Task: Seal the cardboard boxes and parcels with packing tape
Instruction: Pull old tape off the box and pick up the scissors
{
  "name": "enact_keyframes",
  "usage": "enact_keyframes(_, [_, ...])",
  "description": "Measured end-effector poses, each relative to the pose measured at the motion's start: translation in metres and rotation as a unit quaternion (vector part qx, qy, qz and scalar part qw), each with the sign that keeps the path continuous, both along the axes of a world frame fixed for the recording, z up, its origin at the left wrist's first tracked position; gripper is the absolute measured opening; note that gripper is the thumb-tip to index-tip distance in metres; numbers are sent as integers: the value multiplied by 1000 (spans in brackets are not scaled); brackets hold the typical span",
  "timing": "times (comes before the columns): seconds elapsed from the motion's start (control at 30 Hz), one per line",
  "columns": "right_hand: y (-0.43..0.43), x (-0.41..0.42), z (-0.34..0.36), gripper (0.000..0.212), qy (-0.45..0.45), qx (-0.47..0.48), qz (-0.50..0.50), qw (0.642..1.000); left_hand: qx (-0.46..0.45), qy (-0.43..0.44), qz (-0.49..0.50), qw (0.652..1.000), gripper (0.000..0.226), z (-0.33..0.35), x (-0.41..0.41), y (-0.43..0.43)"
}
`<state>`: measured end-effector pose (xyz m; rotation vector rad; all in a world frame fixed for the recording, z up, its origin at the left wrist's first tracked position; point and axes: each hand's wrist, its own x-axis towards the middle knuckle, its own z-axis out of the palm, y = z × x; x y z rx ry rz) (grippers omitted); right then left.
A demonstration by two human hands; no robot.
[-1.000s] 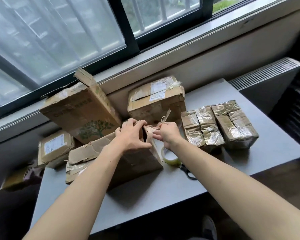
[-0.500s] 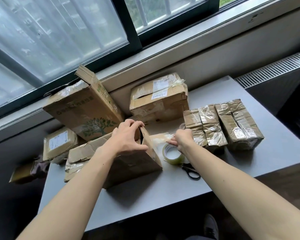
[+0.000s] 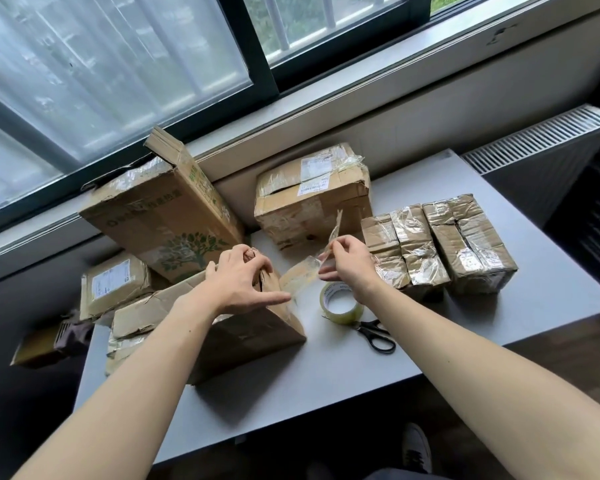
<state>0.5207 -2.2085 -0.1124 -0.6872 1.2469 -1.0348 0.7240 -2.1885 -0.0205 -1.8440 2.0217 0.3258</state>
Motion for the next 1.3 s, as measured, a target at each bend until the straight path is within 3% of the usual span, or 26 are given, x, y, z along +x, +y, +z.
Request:
enact_keyframes(0.13, [-1,5,11,19,-10,-73,21,997,-42,-25,-55,997,59,5,-22,-15])
enact_keyframes(0.23, [3,6,17,17,-38,-103,41,993,-2,12,-100,995,55,1,-41,-29])
enact_keyframes(0.4, [11,-1,15,17,13,-111,27,993,41,74,-107,991,10,-10,-46,-47])
enact_keyframes(0.7, [53,-13,-35,17,204,-18,-27,978,46,107,-173,978,26,-16,-55,-57])
enact_keyframes(0.8, [74,-14,-49,12,306,25,-6,952,59,111,-201,971,27,-23,-59,-56])
enact_keyframes(0.97, [100,-13,-77,24,475,82,115,869,61,114,-210,969,16,-29,-56,-58])
enact_keyframes(1.3, [96,-10,-106,40,633,39,190,749,66,81,-205,973,31,-23,-39,-65])
